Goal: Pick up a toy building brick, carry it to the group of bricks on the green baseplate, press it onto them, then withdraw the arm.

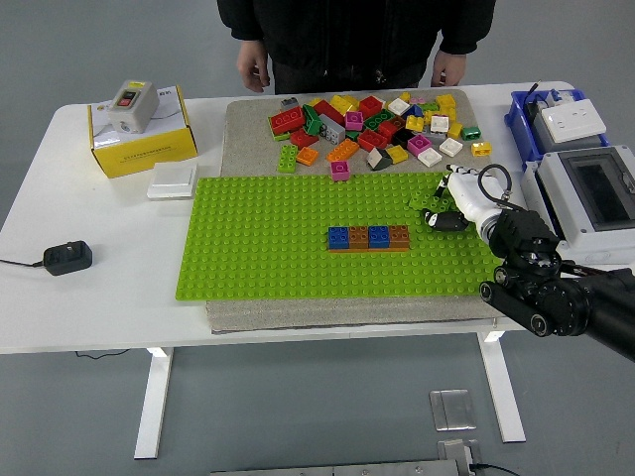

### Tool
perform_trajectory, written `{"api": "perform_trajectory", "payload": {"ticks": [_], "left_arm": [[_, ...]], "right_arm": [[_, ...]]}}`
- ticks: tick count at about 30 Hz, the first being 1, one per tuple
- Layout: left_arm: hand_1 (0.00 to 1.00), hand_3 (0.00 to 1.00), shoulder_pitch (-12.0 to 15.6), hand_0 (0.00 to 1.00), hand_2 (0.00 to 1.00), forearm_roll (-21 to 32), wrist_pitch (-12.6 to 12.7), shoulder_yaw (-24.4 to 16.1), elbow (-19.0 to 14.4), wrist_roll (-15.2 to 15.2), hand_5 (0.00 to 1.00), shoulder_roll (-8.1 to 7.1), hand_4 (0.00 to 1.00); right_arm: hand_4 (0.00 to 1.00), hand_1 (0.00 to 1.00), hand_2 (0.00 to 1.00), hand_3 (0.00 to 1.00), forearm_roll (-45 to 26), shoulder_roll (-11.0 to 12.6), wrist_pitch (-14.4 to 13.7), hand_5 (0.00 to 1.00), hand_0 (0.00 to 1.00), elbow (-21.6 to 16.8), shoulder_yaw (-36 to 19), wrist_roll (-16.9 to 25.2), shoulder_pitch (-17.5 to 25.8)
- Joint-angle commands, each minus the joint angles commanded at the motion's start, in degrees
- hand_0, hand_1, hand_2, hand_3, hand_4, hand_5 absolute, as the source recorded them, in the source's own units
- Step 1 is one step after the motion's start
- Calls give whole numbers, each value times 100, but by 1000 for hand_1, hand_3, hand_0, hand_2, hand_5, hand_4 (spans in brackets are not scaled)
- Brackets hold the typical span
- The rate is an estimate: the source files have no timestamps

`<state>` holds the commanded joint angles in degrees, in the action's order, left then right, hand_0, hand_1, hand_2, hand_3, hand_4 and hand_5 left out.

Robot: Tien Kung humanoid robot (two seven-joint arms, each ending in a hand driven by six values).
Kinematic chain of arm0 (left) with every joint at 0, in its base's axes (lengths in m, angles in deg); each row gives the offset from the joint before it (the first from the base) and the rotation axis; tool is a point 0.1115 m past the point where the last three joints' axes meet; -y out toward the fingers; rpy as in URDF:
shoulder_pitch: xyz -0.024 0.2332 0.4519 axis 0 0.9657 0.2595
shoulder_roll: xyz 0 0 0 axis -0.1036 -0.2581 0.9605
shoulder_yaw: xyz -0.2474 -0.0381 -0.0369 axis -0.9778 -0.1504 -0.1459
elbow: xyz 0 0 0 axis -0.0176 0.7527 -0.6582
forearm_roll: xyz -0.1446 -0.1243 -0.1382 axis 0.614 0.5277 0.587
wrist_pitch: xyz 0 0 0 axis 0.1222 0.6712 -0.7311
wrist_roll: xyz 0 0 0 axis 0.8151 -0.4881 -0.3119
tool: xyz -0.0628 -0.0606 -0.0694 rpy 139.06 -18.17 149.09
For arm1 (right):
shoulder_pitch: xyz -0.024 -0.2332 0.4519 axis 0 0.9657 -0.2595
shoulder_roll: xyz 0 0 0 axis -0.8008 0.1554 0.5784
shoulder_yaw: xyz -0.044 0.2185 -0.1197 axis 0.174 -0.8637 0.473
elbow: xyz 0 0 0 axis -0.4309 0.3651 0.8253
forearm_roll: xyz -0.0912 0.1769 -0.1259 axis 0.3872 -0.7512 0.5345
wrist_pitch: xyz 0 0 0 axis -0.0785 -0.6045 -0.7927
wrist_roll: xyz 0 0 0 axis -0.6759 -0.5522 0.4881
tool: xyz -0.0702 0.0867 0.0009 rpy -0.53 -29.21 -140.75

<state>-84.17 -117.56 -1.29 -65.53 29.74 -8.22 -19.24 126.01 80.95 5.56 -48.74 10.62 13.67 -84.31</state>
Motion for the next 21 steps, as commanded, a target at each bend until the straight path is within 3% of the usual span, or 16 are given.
{"api": "perform_trajectory", "payload": {"ticks": [6, 7, 12, 13, 21], "left_arm": [[630, 722, -6, 660, 598, 17, 13, 15, 0, 5, 753, 1, 329], [631, 723, -7, 660, 598, 20, 15, 19, 0, 6, 752, 1, 328], [631, 723, -6, 660, 598, 17, 16, 14, 0, 5, 752, 2, 328], [631, 723, -6, 660, 599, 13, 17, 10, 0, 5, 752, 2, 327], [631, 722, 1, 660, 598, 8, 20, 6, 0, 7, 752, 7, 324]], "right_arm": [[619, 997, 998, 521, -61, 0, -87, 442, 979, -11, 71, 6, -2], [573, 996, 998, 512, -70, 2, -99, 369, 979, -12, 74, 10, -4], [573, 996, 998, 512, -86, 5, -121, 369, 979, -16, 60, 27, -11], [419, 991, 997, 450, -86, 6, -123, 287, 972, -16, 55, 32, -12], [375, 991, 995, 444, -81, 28, -125, 274, 968, -43, 16, 50, -35]]}}
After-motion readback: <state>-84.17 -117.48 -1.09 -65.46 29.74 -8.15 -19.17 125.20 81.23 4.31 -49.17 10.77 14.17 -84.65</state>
